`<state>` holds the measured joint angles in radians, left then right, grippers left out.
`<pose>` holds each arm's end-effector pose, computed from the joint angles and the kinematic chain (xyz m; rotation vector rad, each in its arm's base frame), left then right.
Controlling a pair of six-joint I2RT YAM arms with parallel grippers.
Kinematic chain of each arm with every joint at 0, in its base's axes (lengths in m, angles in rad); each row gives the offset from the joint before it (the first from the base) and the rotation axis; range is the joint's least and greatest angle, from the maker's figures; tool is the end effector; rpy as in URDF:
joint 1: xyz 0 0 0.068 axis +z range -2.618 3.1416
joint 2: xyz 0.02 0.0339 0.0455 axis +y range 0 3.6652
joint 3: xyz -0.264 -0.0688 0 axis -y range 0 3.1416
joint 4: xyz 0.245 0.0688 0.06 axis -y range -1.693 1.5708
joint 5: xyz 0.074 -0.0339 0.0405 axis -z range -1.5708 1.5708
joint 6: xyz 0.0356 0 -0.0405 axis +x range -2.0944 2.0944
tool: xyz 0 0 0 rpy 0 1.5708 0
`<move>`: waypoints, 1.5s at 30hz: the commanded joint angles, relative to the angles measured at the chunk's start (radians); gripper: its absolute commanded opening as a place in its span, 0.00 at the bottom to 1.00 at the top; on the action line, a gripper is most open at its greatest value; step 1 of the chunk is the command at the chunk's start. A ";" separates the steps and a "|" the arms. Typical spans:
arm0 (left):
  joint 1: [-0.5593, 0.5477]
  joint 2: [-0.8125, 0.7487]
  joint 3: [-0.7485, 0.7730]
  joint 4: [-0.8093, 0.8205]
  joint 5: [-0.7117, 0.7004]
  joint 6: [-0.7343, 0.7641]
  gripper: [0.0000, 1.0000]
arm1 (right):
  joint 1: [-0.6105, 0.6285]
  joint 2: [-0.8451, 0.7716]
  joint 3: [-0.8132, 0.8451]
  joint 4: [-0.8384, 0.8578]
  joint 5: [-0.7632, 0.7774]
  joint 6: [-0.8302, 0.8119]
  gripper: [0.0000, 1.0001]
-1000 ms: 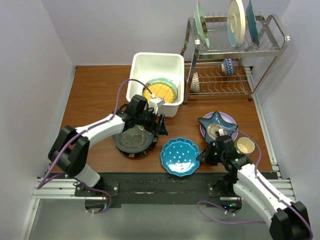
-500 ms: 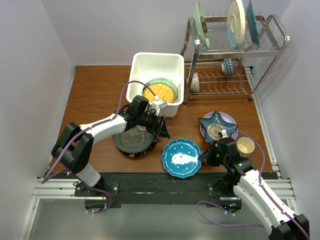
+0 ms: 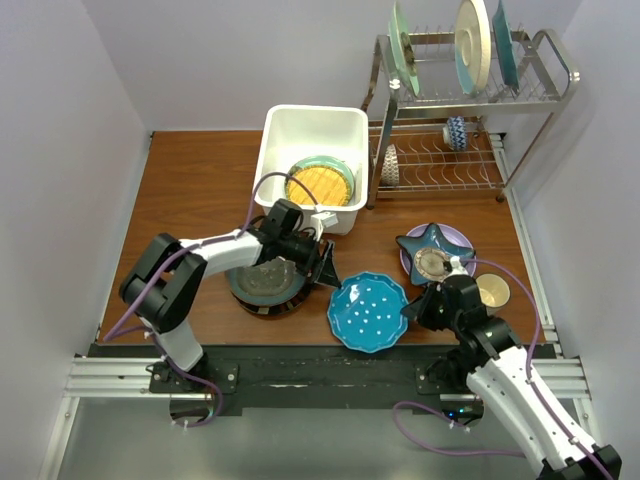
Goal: Place the plates into the plastic bin on the countertop
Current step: Pick up the plate at the center of the board, then place the plate in the plastic bin.
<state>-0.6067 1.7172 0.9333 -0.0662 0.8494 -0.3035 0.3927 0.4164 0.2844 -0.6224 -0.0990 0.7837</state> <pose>0.2630 -0.2151 0.1709 0.7964 2.4001 -1.4254 0.0994 0.0450 0.1726 0.4206 2.3916 0.6827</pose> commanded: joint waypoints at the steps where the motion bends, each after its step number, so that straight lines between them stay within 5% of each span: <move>1: -0.011 0.012 -0.001 0.051 0.059 -0.003 0.75 | 0.003 -0.021 0.087 0.112 -0.034 0.015 0.00; 25: -0.041 0.111 0.022 0.160 0.060 -0.059 0.70 | 0.003 -0.148 0.124 0.142 -0.088 -0.035 0.00; 31: -0.045 0.108 0.029 0.151 0.073 -0.054 0.54 | 0.003 -0.153 0.121 0.138 -0.082 -0.037 0.00; 38: -0.050 0.117 0.029 0.134 0.103 -0.037 0.00 | 0.003 -0.146 0.122 0.136 -0.079 -0.037 0.00; 45: -0.057 0.096 0.029 0.135 0.105 -0.031 0.00 | 0.003 -0.142 0.121 0.133 -0.074 -0.038 0.02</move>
<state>-0.6552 1.8130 0.9443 0.0967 0.9005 -0.3054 0.3965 0.2855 0.3309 -0.6357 -0.1371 0.7055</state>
